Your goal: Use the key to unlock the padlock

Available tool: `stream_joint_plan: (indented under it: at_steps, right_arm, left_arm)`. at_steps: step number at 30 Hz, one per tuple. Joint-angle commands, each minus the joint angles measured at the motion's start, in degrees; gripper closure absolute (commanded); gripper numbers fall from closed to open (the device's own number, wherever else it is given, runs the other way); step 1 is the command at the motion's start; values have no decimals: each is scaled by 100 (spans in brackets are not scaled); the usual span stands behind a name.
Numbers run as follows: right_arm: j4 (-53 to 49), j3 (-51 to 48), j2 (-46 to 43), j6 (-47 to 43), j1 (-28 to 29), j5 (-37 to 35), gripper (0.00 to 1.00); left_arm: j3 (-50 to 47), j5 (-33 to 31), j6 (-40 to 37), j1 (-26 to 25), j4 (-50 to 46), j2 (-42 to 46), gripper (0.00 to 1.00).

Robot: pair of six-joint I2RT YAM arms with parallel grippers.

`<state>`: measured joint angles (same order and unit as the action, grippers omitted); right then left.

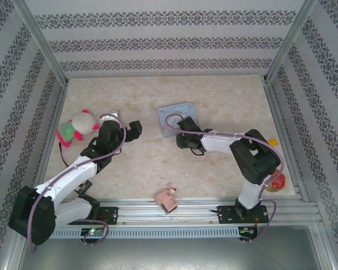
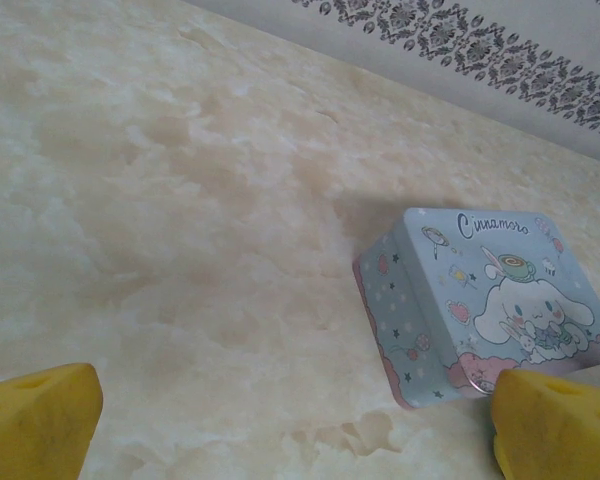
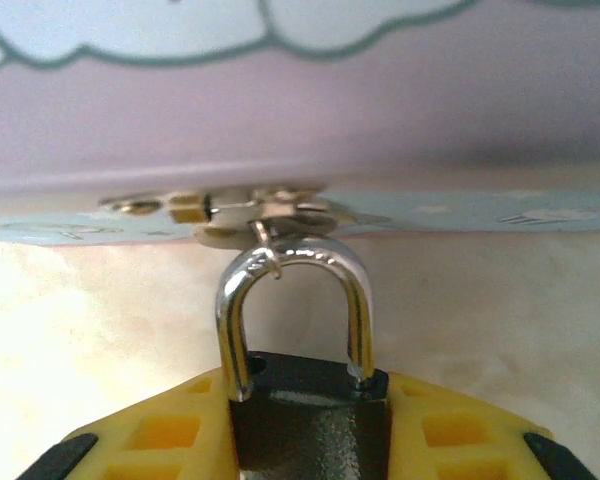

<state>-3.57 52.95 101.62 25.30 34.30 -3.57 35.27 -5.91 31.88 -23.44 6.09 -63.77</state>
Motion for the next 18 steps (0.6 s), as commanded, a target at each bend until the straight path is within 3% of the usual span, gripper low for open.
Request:
stream_joint_plan:
  at_steps: [1,9,18]
  right_arm:
    - [255,-314,-390,-7,-138,542,73]
    - [908,-892,-876,187,-482,1442,72]
    - [1469,-1193,-1064,585,-727,2044,72]
  left_arm:
    - [273,227,-129,101,167,-65,1]
    - [493,514,-207,-40,112,-435,1]
    - [1076,240,-634,-754,-164,-1401,1]
